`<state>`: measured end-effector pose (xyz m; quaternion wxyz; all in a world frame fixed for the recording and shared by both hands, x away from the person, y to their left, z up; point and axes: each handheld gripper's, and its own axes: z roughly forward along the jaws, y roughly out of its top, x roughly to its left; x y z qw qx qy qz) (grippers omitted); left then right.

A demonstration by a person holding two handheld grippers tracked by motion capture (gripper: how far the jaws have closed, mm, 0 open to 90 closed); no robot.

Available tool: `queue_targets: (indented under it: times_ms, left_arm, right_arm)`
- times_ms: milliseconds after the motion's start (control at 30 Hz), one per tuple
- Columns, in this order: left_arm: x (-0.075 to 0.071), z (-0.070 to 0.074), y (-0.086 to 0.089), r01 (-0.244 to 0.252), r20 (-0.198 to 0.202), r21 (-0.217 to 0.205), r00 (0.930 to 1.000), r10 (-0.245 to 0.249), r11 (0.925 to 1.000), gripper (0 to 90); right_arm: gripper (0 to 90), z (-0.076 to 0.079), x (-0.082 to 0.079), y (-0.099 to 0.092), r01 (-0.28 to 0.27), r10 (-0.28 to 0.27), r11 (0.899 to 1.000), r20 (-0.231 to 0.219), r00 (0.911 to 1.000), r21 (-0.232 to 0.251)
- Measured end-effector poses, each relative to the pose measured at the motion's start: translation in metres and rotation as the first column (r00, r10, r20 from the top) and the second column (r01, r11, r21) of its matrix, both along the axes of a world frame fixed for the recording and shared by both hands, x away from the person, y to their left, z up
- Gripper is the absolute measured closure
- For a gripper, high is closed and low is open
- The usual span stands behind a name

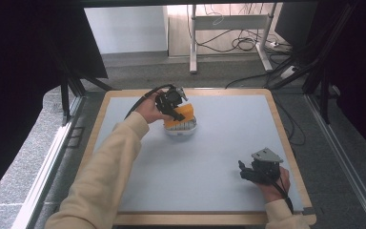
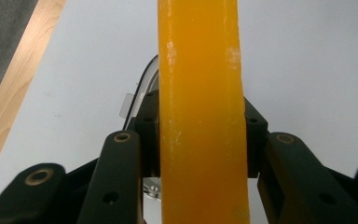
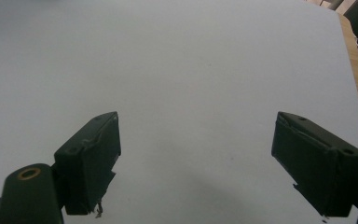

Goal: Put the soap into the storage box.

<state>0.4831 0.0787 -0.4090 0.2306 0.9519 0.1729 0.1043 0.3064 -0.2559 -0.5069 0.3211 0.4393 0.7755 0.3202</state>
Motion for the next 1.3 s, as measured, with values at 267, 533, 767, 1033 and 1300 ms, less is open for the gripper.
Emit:
queue_targets:
  times_ms: [267,533,767,1033,1300]
  left_arm:
    - [0.01,-0.007,0.0,0.041,-0.009,0.011,0.9991,-0.041,0.9991,61.7]
    - [0.016,-0.019,-0.003,0.086,-0.035,0.018,0.9957,-0.085,0.9961,61.7]
    - [0.022,-0.03,-0.005,0.108,-0.053,0.025,0.9929,-0.107,0.9938,61.7]
    - [0.025,-0.038,-0.006,0.118,-0.063,0.044,0.9913,-0.115,0.992,61.6]
    - [0.025,-0.035,-0.009,0.093,-0.036,0.025,0.9951,-0.092,0.9954,53.3]
  right_arm:
    - [15.7,-0.001,0.001,-0.001,0.003,-0.003,1.0,0.0,1.0,-0.004]
    - [15.7,-0.001,0.0,-0.001,0.002,-0.002,1.0,-0.002,1.0,-0.007]
    - [15.7,-0.002,0.0,-0.001,0.003,-0.003,1.0,-0.003,1.0,-0.01]
    - [15.7,-0.002,0.001,-0.001,0.004,-0.004,1.0,-0.005,1.0,-0.013]
    - [15.7,-0.002,0.0,-0.001,0.005,-0.005,1.0,-0.007,1.0,-0.013]
